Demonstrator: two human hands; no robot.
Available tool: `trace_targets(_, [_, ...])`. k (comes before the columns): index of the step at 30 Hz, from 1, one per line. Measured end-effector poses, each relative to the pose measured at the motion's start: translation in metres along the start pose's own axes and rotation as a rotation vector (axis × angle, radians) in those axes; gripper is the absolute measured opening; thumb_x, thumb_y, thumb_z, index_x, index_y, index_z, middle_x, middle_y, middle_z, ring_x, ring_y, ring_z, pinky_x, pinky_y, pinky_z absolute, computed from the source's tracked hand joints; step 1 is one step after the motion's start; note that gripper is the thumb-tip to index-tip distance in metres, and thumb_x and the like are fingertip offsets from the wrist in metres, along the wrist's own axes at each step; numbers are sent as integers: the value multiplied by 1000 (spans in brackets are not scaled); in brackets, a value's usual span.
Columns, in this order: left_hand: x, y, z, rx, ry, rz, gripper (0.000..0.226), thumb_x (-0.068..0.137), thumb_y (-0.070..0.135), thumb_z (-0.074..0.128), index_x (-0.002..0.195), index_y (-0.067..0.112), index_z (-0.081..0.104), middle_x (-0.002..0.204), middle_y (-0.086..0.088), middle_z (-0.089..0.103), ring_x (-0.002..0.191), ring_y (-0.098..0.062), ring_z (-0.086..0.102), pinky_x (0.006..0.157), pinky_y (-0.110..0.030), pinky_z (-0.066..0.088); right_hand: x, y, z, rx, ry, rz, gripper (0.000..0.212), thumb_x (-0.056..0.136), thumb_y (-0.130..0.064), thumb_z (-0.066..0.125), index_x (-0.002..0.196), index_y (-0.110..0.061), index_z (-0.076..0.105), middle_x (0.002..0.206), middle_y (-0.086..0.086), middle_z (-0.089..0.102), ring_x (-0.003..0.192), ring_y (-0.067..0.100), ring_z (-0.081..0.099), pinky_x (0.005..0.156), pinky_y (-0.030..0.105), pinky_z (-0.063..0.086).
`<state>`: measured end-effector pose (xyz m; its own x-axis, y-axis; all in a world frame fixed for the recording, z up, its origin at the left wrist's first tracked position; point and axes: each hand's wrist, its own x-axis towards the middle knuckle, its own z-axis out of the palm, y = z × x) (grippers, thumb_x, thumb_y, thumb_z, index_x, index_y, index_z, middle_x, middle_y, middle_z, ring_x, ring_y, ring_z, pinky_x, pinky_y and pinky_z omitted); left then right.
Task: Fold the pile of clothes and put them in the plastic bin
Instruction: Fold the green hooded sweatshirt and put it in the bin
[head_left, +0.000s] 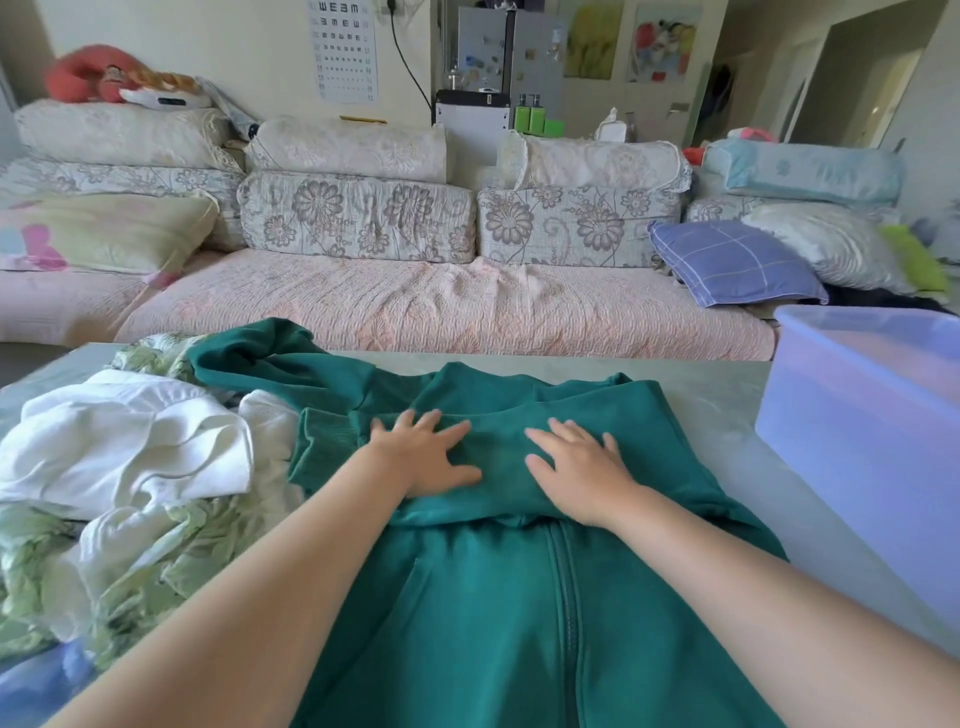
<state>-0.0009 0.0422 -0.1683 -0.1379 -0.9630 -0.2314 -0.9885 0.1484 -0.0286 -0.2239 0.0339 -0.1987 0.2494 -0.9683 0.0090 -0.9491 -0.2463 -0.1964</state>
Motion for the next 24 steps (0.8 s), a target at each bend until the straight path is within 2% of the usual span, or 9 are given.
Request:
trace_targets(2, [2,4,15,17,-127,-43,80,86,80,27,151,49,-7,164,4,-11,149,-32,-14,113,-69,-1,-10,29,2,-39,-43,66,58,101,-57,24,156,-42,17,168,-3,-3,153,15,-8,120,60,0])
trace_targets(4, [7,10,9,12,-152,-69,78,87,75,32,153,47,1,164,3,-6,150,-34,-10,113,-70,1,-21,51,4,-40,-93,91,61,99,-63,24,156,-47,8,166,-6,-14,152,14,-14,118,63,1])
trace_targets(8, [15,34,-8,-9,91,-7,66,92,58,32,154,38,19,162,1,16,148,-27,14,116,-59,14,-28,62,3,-29,-145,131,65,96,-68,23,154,-51,0,164,-7,-21,152,18,-16,117,67,0])
trace_targets(9, [15,40,-4,-23,106,6,67,93,60,31,154,39,15,162,2,14,149,-26,11,117,-59,12,-27,59,2,-19,-155,144,65,95,-66,24,155,-50,1,165,-6,-21,152,20,-16,116,67,0])
trace_targets(12, [15,47,16,-62,-53,-22,68,93,69,22,153,46,-2,164,7,-4,151,-26,-7,115,-64,1,-24,49,-2,-28,-145,151,68,95,-55,27,157,-41,5,165,1,-19,152,24,-16,117,66,-1])
trace_targets(15, [14,35,20,-40,2,-6,68,93,71,18,153,45,-2,164,8,1,151,-22,-3,116,-63,-2,-21,32,-9,-111,-140,38,72,94,-36,33,158,-37,1,166,5,-18,152,23,-16,120,61,-1])
trace_targets(19, [10,-4,5,123,161,-60,62,99,59,22,153,30,23,158,0,28,146,-24,22,118,-55,7,-4,-18,-21,-184,-149,-177,86,85,-11,40,158,-37,3,167,3,-10,153,20,-10,122,54,2])
trace_targets(21, [5,-30,-1,112,186,-150,58,100,55,23,151,28,28,156,-2,32,144,-25,24,118,-54,9,10,-52,-21,-120,-126,-233,78,90,-14,38,158,-38,8,168,2,-4,154,19,-5,123,52,5])
trace_targets(24, [-7,-73,-3,71,245,-256,59,101,53,20,153,27,23,159,-2,25,147,-25,16,119,-51,4,26,-104,-13,-13,-98,-332,61,101,-37,34,158,-40,11,168,3,1,154,20,1,123,49,11])
